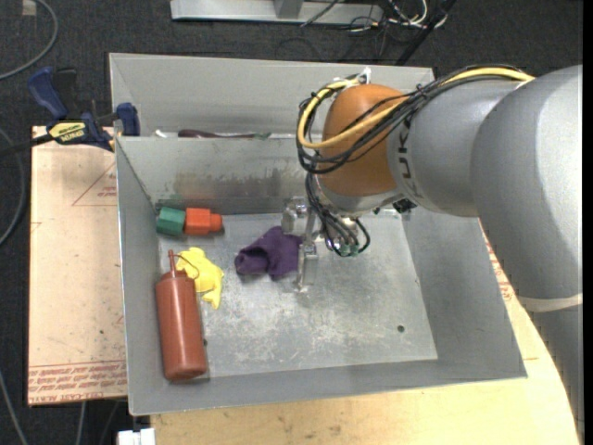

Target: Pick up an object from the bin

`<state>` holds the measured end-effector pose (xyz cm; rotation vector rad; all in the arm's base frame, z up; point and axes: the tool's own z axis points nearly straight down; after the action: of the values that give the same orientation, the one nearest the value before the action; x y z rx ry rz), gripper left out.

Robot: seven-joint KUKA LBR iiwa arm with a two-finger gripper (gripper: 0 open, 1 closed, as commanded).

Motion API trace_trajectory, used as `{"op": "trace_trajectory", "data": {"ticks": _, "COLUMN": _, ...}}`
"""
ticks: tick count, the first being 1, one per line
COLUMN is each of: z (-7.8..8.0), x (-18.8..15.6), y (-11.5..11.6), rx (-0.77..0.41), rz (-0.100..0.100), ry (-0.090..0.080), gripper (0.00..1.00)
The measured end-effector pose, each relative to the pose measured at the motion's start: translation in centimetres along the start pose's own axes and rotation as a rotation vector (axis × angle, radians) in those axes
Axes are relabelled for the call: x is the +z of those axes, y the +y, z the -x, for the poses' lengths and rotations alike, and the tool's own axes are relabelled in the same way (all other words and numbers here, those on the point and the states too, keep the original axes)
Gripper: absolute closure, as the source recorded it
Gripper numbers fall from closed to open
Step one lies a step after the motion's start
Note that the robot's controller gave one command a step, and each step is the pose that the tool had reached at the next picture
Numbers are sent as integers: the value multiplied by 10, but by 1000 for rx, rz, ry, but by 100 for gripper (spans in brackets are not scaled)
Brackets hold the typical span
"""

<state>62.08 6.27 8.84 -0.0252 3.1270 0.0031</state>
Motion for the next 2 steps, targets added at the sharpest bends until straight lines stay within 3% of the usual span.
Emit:
{"op": "trace_trajectory", "data": {"ticks": 1, "z": -2, "x": 0, "y": 45, "rx": -218, "rz": 1, "ry": 9, "gripper": 100}}
{"op": "trace_trajectory", "data": {"ticks": 2, "z": -2, "x": 0, "y": 45, "rx": -218, "rz": 0, "ry": 9, "gripper": 0}}
